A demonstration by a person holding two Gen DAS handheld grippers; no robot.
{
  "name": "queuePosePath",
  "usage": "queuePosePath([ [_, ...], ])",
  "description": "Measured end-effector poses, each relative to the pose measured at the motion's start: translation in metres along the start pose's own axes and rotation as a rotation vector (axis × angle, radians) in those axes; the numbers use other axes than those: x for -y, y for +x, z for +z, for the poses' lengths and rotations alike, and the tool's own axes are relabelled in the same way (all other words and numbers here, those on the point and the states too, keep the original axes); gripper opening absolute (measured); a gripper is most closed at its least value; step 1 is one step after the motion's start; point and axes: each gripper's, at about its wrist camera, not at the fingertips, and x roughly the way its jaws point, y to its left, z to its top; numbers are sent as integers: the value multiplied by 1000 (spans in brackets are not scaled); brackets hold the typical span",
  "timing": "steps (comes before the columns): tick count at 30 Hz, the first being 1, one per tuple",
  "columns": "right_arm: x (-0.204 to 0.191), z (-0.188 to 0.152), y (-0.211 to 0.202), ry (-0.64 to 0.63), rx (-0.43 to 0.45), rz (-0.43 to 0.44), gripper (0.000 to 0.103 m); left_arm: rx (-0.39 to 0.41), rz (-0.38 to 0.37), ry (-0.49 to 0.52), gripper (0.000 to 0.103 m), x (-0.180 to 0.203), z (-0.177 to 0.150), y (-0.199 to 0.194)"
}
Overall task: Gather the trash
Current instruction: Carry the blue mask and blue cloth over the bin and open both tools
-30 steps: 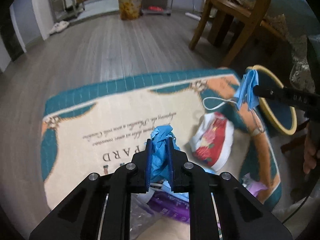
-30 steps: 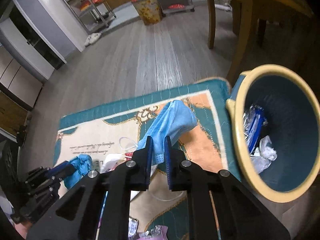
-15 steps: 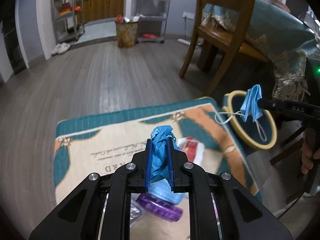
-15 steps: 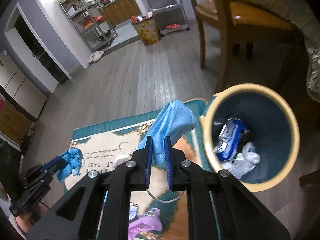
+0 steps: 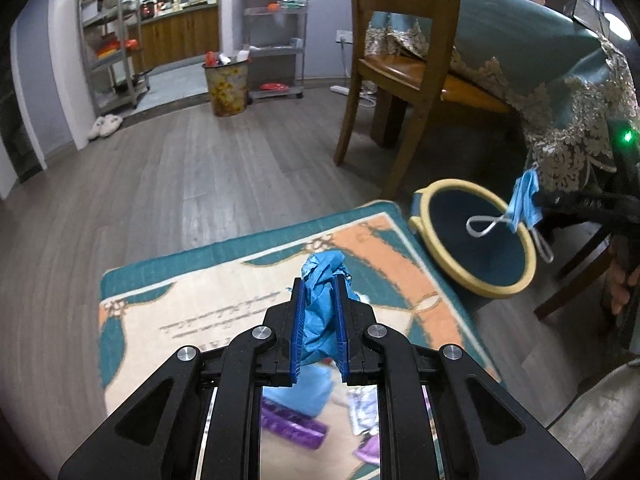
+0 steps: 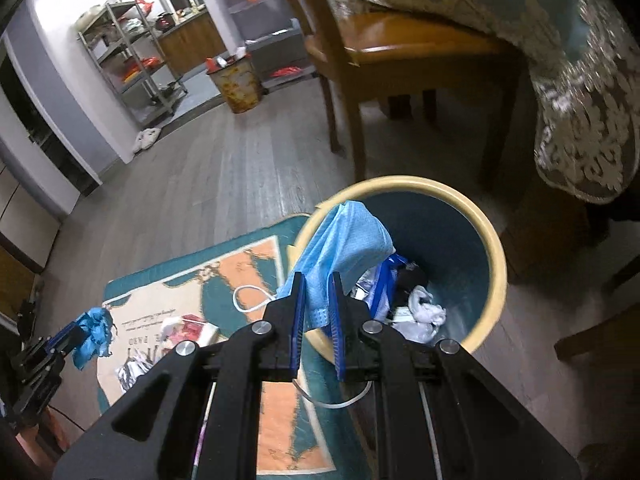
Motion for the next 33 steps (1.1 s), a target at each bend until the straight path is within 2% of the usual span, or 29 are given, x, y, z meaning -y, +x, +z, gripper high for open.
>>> queuePosePath([
  [8,41,5,15,25,-25,-9,12,10,-62,55,15,57,18,22],
  [16,92,5,39,120,-70,-16,12,-23,-151,139,15,125,30,70],
  [20,103,1,54,137,-103,-15,12,-28,-184,178,15,154,38,100],
  [25,107,2,67,139,-131,-30,12,-58,-238,128,15,168,41,137],
  [30,105,2,72,119,-125,-32,13,-65,-245,155,16,179,37,155],
  [33,106,1,74,116,-132,-37,14,-72,-244,159,23,180,38,158],
])
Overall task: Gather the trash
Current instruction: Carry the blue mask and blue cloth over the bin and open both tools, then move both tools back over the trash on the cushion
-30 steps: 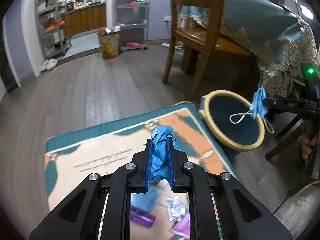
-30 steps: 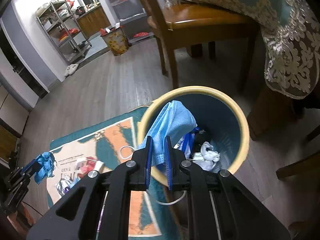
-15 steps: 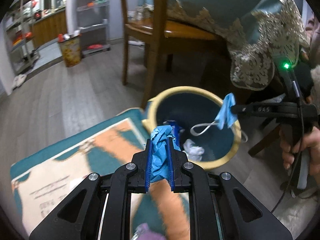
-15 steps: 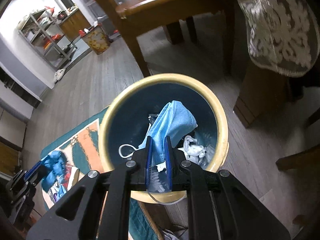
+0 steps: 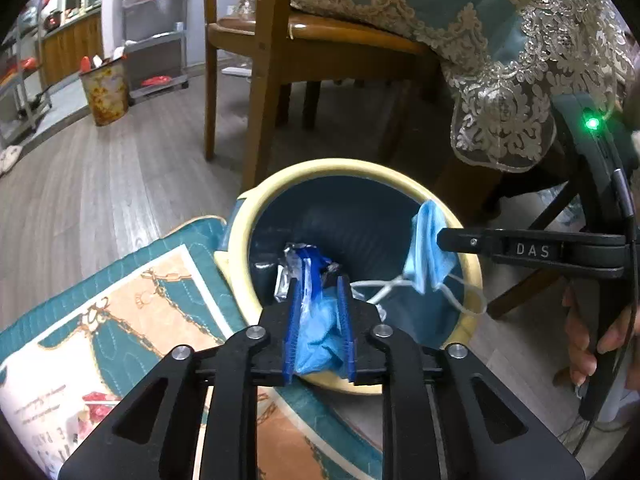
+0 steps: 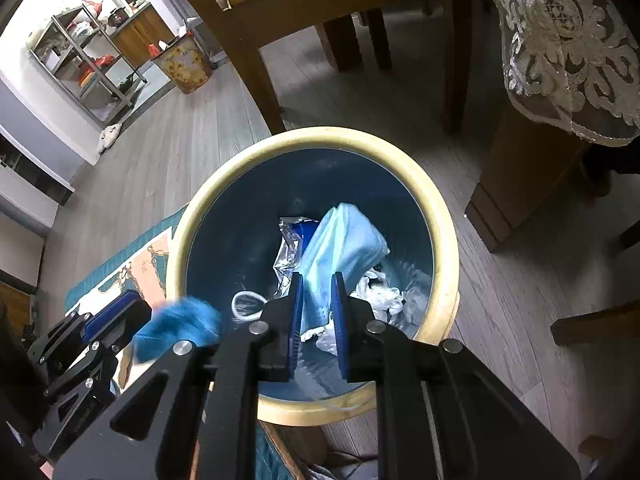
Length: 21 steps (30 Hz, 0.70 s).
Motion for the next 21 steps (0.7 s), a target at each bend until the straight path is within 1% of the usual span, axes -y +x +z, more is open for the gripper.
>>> queuePosePath([
  [2,2,0,1,5,-6,3,18,-1,3,-3,27,-2,-1,-2],
  [3,1,0,1,4,-5,0,25,0,7,-4,27,-3,-1,-3],
  [4,0,0,0,2,-2,-1,28,3,11,-6,27,-4,-1,-6],
  [10,-16,1,-9,-32,14,2,28,30,42,-14,27,-13,-6,-35],
  [13,-32,-1,-16,-72,29,-5,28,44,70,-20,27,-19,-9,-57],
  [16,-49,-2,-22,-97,35,-1,28,59,95,-48,28,-30,-12,-82],
  [17,-54,-3,-24,-104,38,0,28,70,109,-62,29,-35,-14,-94],
  [18,-62,-5,-27,-117,43,1,31,77,121,-72,31,-40,-15,-103],
  [19,-70,-6,-30,-130,46,2,37,82,132,-82,35,-44,-16,-111],
  [20,-77,-8,-31,-142,49,4,39,92,144,-95,38,-50,-18,-122],
  [21,-86,-11,-33,-159,52,6,42,101,156,-105,39,-55,-20,-132],
])
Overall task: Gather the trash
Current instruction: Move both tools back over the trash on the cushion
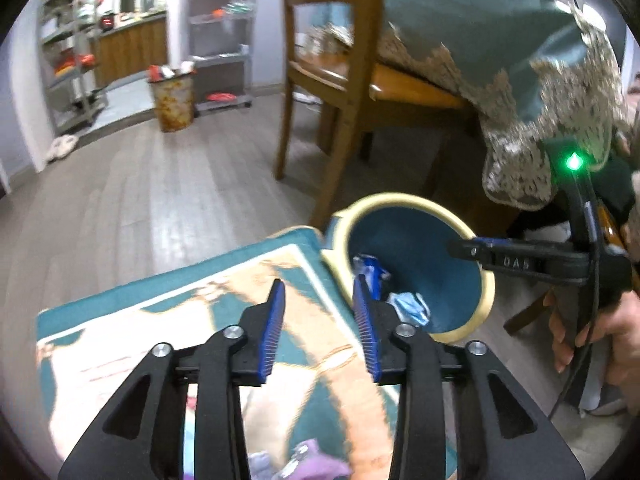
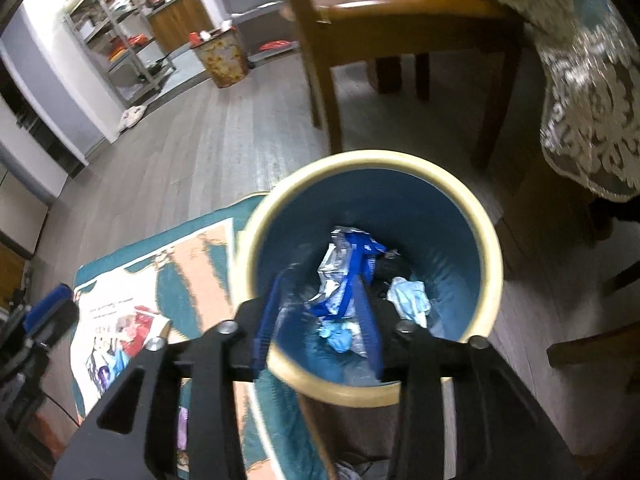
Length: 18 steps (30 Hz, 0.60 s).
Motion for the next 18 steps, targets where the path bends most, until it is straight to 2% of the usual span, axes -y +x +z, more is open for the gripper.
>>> queuePosePath([
  [2,-15,-2,-3,-27,5,7,43,16,33,-22,42,-16,-3,-21],
  [4,-33,-5,-8,-51,12,17,55,25,57,-50,48,-32,-8,-38],
  [9,-74,-14,-12,-114,14,50,67,39,154,-95,61,-75,-25,-85],
  [10,-82,-16,-14,-130,12,54,72,43,176,-93,68,-82,-28,-94],
  [13,-107,-26,-14,-182,5,62,77,38,238,-111,72,-107,-43,-116],
  [14,-112,-31,-14,-189,-1,65,79,33,260,-136,77,-119,-52,-123],
  [18,-126,-46,-8,-172,-39,72,86,13,319,-186,80,-152,-75,-132],
])
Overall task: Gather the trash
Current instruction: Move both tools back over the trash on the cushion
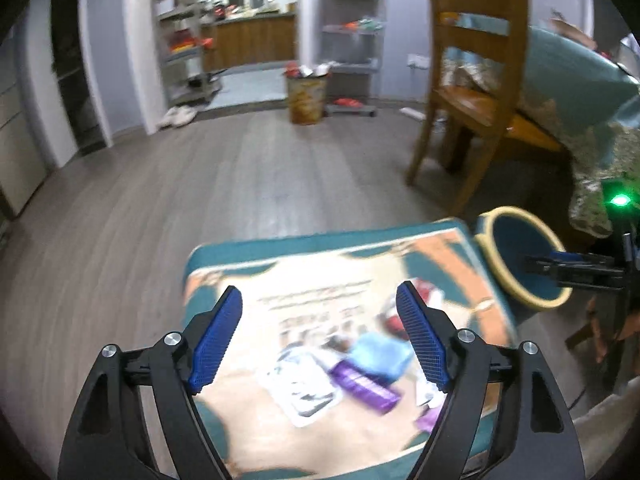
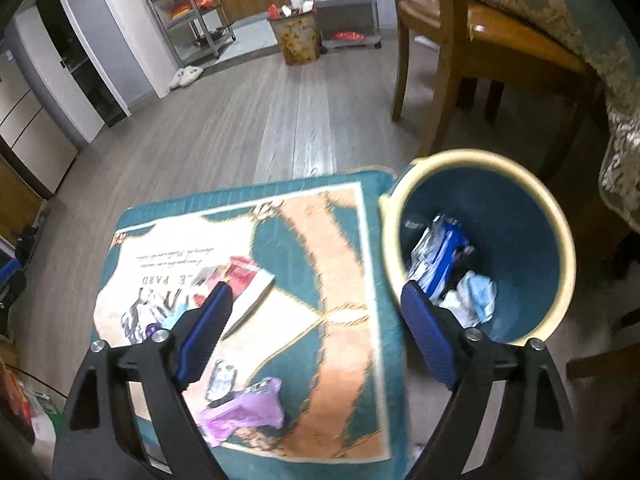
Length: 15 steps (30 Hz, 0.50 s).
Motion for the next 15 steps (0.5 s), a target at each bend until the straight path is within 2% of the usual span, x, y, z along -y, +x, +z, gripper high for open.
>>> queuePosePath([
  [2,-7,-6,8,-11,-29,-8,86,-36,33,-27,80,-19,-8,8],
  [6,-18,-12,15,-41,-50,-67,89,-88,48,-111,80,-48,-19,20],
  [10,-19,-15,11,-54,-34,-83,92,-117,69,-105,80,-58,-25,30],
  [15,-16,-15,13,-13,-38,-78,92,-138,28,-181,80,-64,-27,37],
])
